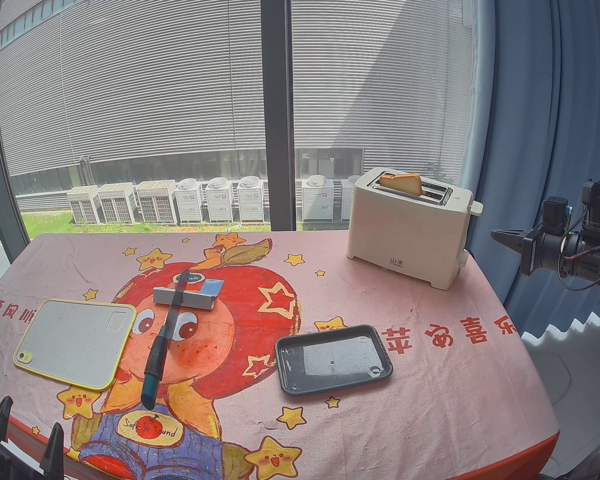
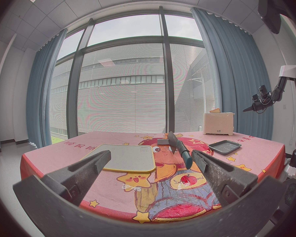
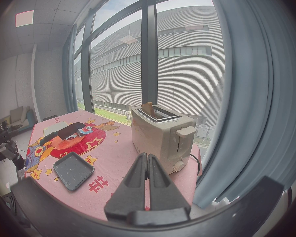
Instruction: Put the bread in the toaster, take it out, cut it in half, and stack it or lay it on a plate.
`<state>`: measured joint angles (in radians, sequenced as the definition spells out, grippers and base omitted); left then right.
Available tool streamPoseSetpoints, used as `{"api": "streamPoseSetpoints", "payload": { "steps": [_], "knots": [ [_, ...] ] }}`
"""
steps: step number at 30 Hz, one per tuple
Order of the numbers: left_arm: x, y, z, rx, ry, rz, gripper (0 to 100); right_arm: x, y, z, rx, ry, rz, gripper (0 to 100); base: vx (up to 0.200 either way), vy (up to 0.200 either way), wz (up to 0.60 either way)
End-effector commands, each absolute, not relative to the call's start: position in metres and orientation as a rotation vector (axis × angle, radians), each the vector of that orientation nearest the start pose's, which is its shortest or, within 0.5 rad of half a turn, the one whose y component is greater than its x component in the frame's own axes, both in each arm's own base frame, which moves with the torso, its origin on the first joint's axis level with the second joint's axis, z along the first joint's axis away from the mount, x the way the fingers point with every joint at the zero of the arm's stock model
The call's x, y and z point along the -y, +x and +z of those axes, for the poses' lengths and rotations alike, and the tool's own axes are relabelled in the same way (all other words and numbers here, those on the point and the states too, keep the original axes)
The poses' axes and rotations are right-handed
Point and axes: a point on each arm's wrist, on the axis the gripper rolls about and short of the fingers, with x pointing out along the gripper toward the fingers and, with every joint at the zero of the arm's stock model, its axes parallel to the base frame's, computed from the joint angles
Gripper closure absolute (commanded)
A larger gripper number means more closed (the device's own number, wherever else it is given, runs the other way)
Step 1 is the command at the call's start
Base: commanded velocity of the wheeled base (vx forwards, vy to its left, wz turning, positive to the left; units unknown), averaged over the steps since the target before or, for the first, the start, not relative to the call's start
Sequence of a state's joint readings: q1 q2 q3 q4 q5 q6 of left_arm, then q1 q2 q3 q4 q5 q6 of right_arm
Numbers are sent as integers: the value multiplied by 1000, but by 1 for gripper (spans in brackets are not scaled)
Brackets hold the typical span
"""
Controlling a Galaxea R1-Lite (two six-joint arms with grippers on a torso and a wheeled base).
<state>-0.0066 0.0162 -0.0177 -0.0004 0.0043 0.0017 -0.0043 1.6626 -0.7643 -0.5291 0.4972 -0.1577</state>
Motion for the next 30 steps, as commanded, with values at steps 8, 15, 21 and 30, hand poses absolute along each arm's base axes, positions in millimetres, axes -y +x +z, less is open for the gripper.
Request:
{"api": "streamPoseSetpoints", "payload": {
  "steps": [8,15,21,30],
  "knots": [
    [0,-23,76,2,2,-2,0,-13,304,144,-417,-36,532,100,0,0,0],
    [0,-23,75,0,2,-2,0,-11,315,132,-451,-24,527,100,0,0,0],
    [0,-23,76,2,2,-2,0,-10,322,120,-485,-15,526,100,0,0,0],
    [0,-23,76,2,2,-2,0,-9,330,107,-520,-4,523,100,0,0,0]
  ]
}}
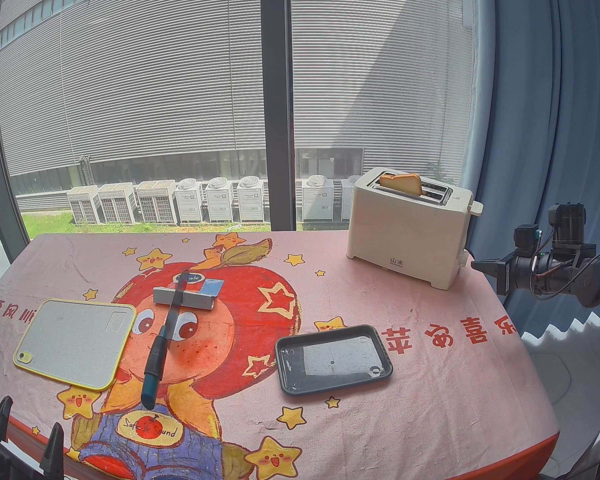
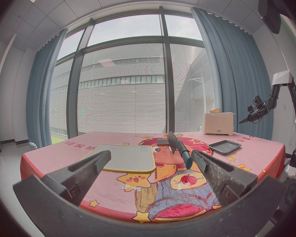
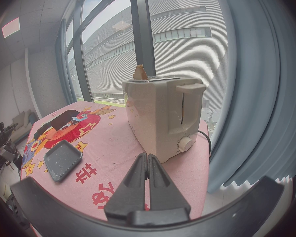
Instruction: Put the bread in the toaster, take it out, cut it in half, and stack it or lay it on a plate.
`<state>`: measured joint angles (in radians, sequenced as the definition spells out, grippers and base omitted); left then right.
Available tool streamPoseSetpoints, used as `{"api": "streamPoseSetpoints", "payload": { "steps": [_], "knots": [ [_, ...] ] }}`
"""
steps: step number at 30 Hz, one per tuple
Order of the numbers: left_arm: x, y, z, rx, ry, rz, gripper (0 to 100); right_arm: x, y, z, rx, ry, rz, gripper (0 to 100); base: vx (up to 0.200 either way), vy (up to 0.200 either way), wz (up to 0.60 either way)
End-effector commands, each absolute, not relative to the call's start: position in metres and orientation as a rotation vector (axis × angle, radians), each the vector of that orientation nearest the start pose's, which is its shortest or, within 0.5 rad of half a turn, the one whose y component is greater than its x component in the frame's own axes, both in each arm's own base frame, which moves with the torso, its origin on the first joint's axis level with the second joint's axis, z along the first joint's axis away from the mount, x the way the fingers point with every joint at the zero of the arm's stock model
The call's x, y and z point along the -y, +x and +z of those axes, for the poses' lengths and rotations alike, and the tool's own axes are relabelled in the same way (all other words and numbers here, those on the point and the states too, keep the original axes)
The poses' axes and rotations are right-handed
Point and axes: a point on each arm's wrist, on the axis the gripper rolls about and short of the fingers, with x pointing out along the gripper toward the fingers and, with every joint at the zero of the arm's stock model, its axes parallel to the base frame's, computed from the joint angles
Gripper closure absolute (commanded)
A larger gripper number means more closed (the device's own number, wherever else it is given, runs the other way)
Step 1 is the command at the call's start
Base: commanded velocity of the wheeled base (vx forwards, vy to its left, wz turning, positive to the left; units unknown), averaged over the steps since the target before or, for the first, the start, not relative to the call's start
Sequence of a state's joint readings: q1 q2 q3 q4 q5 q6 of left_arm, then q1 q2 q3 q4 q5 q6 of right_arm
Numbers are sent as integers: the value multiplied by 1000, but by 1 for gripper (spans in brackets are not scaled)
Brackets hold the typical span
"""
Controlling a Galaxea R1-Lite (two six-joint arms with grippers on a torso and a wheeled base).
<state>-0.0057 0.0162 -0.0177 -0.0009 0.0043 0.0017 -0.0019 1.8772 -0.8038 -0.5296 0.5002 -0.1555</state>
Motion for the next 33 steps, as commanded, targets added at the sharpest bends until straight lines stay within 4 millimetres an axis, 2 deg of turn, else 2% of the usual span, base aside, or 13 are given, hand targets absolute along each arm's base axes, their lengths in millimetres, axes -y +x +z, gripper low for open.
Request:
{"api": "streamPoseSetpoints", "payload": {
  "steps": [1,17,25,33],
  "knots": [
    [0,-23,76,2,2,-2,0,-9,333,103,-529,-3,524,100,0,0,0],
    [0,-23,75,0,2,-2,0,5,356,79,-575,21,481,100,0,0,0],
    [0,-23,76,2,2,-2,0,13,371,60,-603,35,459,100,0,0,0],
    [0,-23,75,0,2,-2,0,16,382,53,-607,39,450,100,0,0,0]
  ]
}}
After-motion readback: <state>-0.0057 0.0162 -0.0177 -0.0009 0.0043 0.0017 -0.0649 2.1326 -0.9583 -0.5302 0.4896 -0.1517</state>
